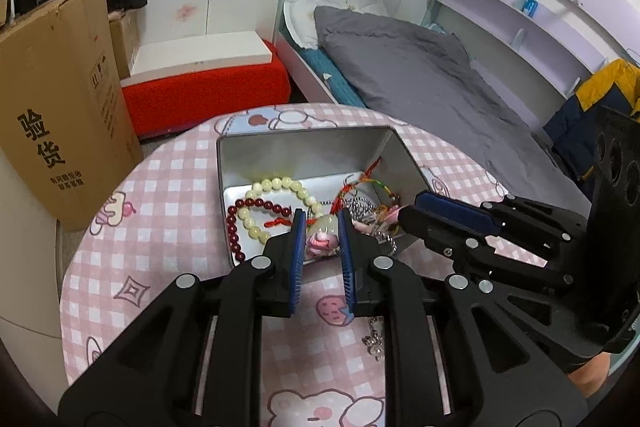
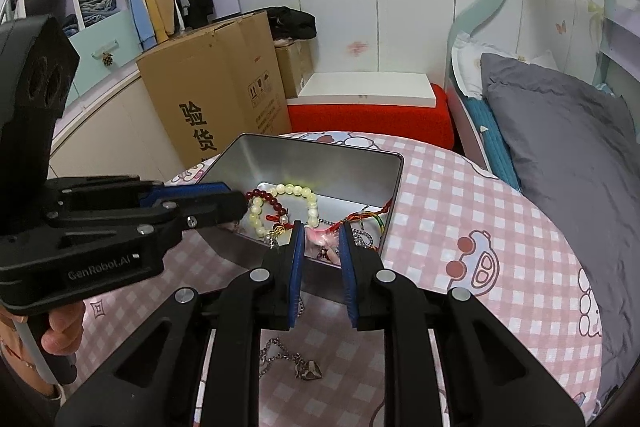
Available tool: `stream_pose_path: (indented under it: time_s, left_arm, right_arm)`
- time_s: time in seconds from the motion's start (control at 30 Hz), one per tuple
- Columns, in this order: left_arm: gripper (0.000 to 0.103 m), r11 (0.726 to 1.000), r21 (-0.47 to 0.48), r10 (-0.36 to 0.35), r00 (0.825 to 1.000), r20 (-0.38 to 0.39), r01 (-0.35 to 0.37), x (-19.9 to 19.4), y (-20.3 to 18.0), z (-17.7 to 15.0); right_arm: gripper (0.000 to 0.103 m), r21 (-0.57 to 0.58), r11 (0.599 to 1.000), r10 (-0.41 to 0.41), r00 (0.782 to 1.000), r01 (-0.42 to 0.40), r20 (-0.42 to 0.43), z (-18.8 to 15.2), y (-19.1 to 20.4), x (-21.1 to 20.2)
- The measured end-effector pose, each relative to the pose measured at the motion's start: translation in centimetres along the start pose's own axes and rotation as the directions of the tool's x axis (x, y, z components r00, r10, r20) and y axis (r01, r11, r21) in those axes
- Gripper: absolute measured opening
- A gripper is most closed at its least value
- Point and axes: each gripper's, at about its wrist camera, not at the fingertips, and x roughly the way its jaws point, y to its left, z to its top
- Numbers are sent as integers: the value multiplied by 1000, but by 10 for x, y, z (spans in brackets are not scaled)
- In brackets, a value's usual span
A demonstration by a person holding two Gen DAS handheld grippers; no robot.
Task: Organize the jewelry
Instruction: 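Lower the right tool to the silver pearl chain and close on it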
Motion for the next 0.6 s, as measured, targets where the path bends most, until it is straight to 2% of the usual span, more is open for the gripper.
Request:
stream_pose_path:
  time_s: [0.03,0.1,0.13,0.17,0.4,0.6]
  left_arm:
    - [18,1000,1,4,1000,0,-4,0,0,-1]
    - [34,1000,1,1,1000,6,-1,-4,-1,-2]
    - [59,1000,-5,9,1000,17,-9,-8,-1,-4]
    - [64,1000,-11,17,999,36,-17,-12,-1,-5]
    - [64,999,-12,46,995,83,-45,-38,1,-17]
    - [64,995,-24,100,992,76,-98,-48,6,-36]
  right_arm:
    - [18,3,1000,0,1000,0,0,-1,0,-1]
    - [23,7,1000,-3,1000,3,5,0,-1,-4]
    - [24,8,1000,-2,1000,1,13,0,-1,-7]
    - [27,13,1000,-10,1000,10,21,0,-2,-12]
    - [34,-2,1000,2,999,-2,35,-15,5,-38]
    - [46,-13,1000,12,1000,-12,-27,-41,18,-33]
